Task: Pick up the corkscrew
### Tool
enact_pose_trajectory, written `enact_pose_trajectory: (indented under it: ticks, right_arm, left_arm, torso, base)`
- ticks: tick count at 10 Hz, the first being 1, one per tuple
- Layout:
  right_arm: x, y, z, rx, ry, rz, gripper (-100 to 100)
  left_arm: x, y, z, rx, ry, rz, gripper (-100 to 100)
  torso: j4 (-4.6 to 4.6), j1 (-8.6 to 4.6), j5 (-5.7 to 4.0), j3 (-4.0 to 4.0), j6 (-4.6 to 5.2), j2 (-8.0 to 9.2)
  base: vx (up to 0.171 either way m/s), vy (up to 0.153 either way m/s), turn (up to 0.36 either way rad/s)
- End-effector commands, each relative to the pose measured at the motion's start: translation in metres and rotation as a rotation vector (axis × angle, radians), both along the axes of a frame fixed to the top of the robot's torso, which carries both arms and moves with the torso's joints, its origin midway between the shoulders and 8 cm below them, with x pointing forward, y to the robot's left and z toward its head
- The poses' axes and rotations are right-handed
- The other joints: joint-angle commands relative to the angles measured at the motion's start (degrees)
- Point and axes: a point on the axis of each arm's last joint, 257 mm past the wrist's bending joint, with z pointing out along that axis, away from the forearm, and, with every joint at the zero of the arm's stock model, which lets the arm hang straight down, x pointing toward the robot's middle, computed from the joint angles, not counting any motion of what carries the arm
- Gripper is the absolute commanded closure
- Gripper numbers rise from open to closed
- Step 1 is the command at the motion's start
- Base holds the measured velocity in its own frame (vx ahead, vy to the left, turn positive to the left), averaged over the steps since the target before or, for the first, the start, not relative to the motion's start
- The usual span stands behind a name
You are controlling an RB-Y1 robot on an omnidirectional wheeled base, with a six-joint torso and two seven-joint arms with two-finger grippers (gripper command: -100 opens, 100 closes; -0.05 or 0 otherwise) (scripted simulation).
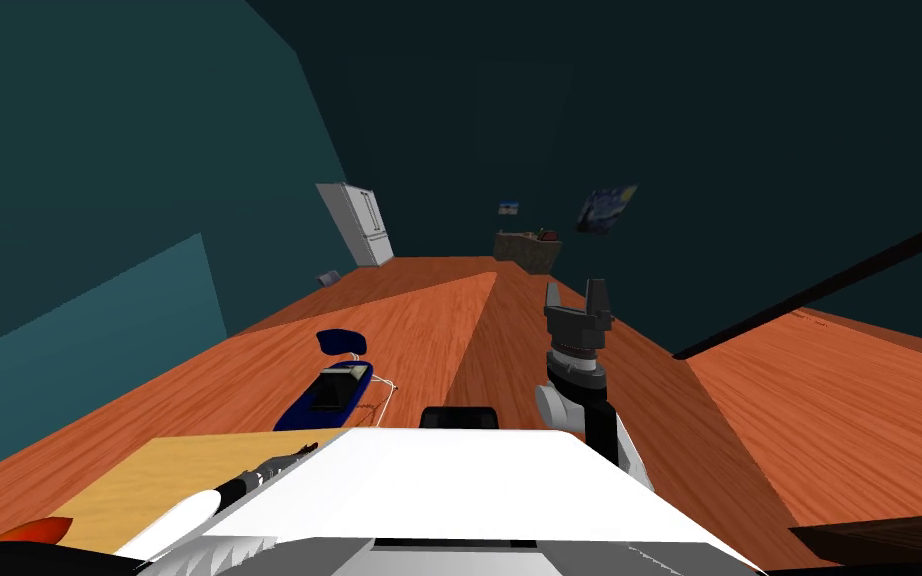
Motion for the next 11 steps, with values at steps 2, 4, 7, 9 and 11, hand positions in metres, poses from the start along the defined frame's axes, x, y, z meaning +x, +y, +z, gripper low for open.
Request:
enact_pose_trajectory:
  ticks: [2,4,7,9,11]
  right_arm:
    - [0.0,0.0,0.0,0.0,0.0,0.0,0]
    - [0.0,0.0,0.0,0.0,0.0,0.0,0]
    - [0.0,0.0,0.0,0.0,0.0,0.0,0]
    - [0.0,0.0,0.0,0.0,0.0,0.0,0]
    - [0.0,0.0,0.0,0.0,0.0,0.0,0]
  left_arm:
    - [0.003,0.004,0.004,0.001,0.003,0.017,100]
    - [0.005,0.006,0.005,-0.003,0.003,0.033,100]
    - [0.01,0.012,0.011,-0.003,0.004,0.061,100]
    - [0.014,0.016,0.014,-0.004,0.004,0.08,100]
    - [0.014,0.015,0.014,-0.002,0.004,0.075,0]
  torso:
    - [0.0,-0.02,-0.01,-0.01,0.01,-0.03]
    - [0.0,-0.01,-0.03,-0.02,-0.02,-0.04]
    - [0.01,-0.1,-0.06,0.0,0.01,-0.01]
    - [0.02,-0.08,-0.07,0.03,-0.02,0.05]
    - [0.01,-0.07,-0.04,0.0,-0.05,-0.04]
  base:
    - [-0.06,-0.007,-0.071]
    - [-0.053,0.0,-0.05]
    - [-0.071,-0.013,-0.102]
    - [-0.088,-0.021,-0.085]
    - [-0.023,-0.008,-0.005]
